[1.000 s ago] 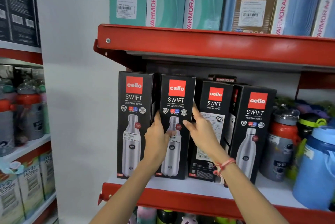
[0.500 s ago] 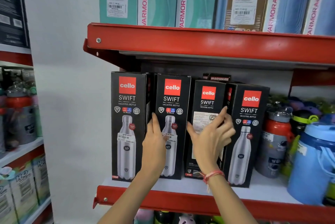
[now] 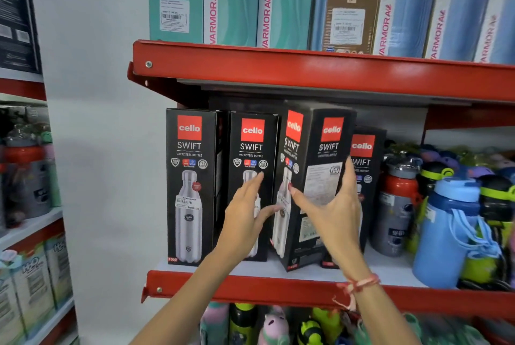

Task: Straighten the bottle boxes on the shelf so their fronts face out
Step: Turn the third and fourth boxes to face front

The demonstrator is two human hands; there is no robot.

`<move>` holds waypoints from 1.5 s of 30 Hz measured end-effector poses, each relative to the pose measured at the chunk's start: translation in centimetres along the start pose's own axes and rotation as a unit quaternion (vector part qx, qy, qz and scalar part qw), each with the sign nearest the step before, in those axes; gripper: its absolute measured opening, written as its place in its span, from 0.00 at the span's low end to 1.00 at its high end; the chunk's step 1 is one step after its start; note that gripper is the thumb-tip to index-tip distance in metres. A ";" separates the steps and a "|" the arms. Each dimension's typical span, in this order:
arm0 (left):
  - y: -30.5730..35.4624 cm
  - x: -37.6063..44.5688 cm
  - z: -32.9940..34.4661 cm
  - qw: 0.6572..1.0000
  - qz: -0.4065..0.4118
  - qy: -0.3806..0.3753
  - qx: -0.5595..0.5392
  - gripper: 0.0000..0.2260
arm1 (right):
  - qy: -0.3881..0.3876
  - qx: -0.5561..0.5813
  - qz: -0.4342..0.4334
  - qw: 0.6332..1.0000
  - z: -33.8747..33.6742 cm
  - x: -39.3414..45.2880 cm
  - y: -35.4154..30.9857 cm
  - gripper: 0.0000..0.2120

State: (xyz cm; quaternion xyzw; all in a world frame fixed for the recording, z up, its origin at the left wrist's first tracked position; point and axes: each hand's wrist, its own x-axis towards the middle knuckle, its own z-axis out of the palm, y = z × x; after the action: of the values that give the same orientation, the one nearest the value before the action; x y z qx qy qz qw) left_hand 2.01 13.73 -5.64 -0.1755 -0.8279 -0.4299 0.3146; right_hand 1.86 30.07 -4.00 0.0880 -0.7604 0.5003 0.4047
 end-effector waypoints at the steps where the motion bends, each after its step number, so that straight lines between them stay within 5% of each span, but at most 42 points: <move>1: 0.6 0.2 0.0 0.999 -0.021 -0.025 -0.042 0.36 | -0.015 0.022 -0.007 1.000 -1.2 0.3 -0.5 0.57; 4: 2.1 0.6 -0.3 0.986 -0.039 -0.105 -0.121 0.44 | -0.080 0.086 -0.013 0.993 -4.7 1.1 -0.9 0.55; 8: 2.9 0.5 -0.2 0.958 -0.030 -0.212 -0.191 0.37 | -0.173 0.149 0.010 0.974 -6.8 0.7 0.1 0.56; 11: 3.3 0.2 0.1 0.972 -0.027 -0.162 -0.169 0.38 | -0.250 0.178 0.037 0.951 -7.2 1.4 0.0 0.55; 15: 3.9 0.6 0.9 0.990 -0.023 -0.097 -0.103 0.41 | -0.344 0.130 0.027 0.930 -7.1 3.2 -0.5 0.39; 29: 1.6 1.9 7.3 0.995 -0.095 -0.002 -0.017 0.45 | -0.256 -0.027 0.056 0.965 -2.0 4.5 3.1 0.39; 45: 0.6 1.7 7.0 0.993 -0.085 -0.039 0.076 0.39 | -0.134 -0.138 0.024 0.981 0.1 1.7 3.9 0.38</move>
State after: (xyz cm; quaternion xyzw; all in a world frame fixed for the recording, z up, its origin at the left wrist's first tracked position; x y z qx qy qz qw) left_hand -1.48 19.85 -7.21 -0.0969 -0.8818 -0.3835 0.2569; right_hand -1.37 32.33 -5.52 0.0791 -0.8713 0.3836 0.2956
